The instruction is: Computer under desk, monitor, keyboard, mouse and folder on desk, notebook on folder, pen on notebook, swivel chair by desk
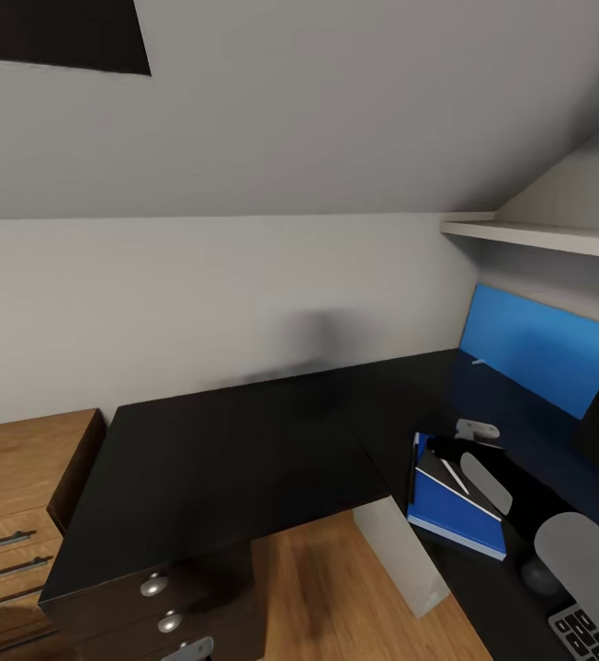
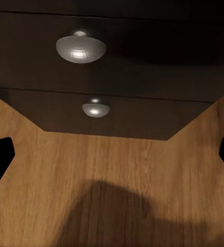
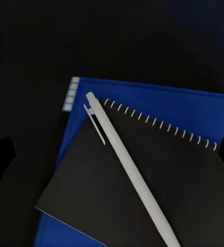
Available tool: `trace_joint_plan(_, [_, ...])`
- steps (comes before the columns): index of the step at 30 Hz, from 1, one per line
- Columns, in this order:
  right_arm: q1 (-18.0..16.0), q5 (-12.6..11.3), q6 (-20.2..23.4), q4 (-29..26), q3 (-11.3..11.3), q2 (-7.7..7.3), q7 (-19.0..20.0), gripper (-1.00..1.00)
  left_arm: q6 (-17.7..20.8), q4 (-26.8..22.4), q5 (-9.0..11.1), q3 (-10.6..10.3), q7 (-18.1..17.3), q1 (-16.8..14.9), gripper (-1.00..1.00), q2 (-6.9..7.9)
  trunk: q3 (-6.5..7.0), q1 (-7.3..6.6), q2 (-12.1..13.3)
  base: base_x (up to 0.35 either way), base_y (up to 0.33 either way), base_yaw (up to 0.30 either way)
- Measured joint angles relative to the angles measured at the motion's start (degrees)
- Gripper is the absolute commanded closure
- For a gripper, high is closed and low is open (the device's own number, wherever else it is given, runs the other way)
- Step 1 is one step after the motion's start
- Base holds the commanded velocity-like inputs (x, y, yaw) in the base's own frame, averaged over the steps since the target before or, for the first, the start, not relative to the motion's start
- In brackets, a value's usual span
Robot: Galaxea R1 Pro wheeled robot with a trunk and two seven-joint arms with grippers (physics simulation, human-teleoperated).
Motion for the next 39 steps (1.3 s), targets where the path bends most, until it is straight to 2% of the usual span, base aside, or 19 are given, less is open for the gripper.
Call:
trace_joint_plan(7, [0.1,0.0,0.0,-3.6,0.0,-0.19,-0.4,-1.00,0.0,1.2,0.0,0.0,-0.1,0.0,-1.00,0.00,0.00,0.00,0.0,0.000,0.000,0.000])
trace_joint_plan(10, [1.4,-0.2,0.1,-10.9,0.1,-1.31,-3.7,-1.00,0.0,1.7,-0.1,0.0,-0.1,0.0,-1.00,0.00,0.00,0.00,0.0,0.000,0.000,0.000])
trace_joint_plan(11, [2.6,-0.3,0.2,-13.9,0.1,-1.60,-5.9,-1.00,0.0,1.7,-0.1,0.0,-0.1,0.0,-1.00,0.00,0.00,0.00,0.0,0.000,0.000,0.000])
trace_joint_plan(14, [5.2,-0.4,0.2,-18.9,0.2,-1.90,-9.6,-1.00,0.0,1.8,-0.1,0.0,-0.1,0.0,-1.00,0.00,0.00,0.00,0.0,0.000,0.000,0.000])
trace_joint_plan(15, [7.8,-0.5,0.3,-24.8,0.2,-2.05,-13.5,-1.00,0.0,1.8,-0.1,0.0,-0.1,0.0,-1.00,0.00,0.00,0.00,0.0,0.000,0.000,0.000])
trace_joint_plan(17, [10.7,-0.5,1.0,-31.5,0.3,-2.14,-17.7,-1.00,0.0,1.9,0.0,0.0,-0.1,0.0,-1.00,0.00,0.00,0.00,0.0,0.000,0.000,0.000])
trace_joint_plan(20, [13.0,-0.6,2.1,-36.8,0.4,-2.13,-21.1,-1.00,0.0,1.9,0.0,0.0,-0.1,0.0,-1.00,0.03,0.00,0.00,0.0,0.000,0.000,0.000])
trace_joint_plan(25, [16.5,-0.7,3.7,-44.7,0.7,-1.99,-24.6,-1.00,0.0,1.9,0.1,0.1,-0.2,0.0,-1.00,0.13,0.00,0.00,0.0,0.000,0.000,0.000])
trace_joint_plan(31, [17.5,-0.7,3.8,-46.4,1.1,-1.74,-25.2,-1.00,-0.1,2.0,0.1,0.1,0.0,0.0,-1.00,0.11,0.00,0.00,0.0,0.000,0.000,0.000])
trace_joint_plan(33, [17.6,-0.7,3.8,-46.6,1.2,-1.51,-25.2,-1.00,-0.1,2.0,0.2,0.2,0.0,0.0,-1.00,0.13,0.00,0.00,0.0,-0.017,0.000,0.000])
trace_joint_plan(34, [17.7,-0.7,3.8,-46.9,1.3,-0.82,-25.4,-1.00,-0.1,2.0,0.2,0.2,-0.1,0.0,-1.00,0.17,0.00,0.01,0.0,-0.076,0.000,0.000])
trace_joint_plan(39, [17.7,-0.7,3.8,-46.9,1.4,-0.57,-25.4,-1.00,-0.1,2.0,0.2,0.2,0.0,0.0,-1.00,0.18,0.00,0.03,0.0,-0.211,0.000,0.000])
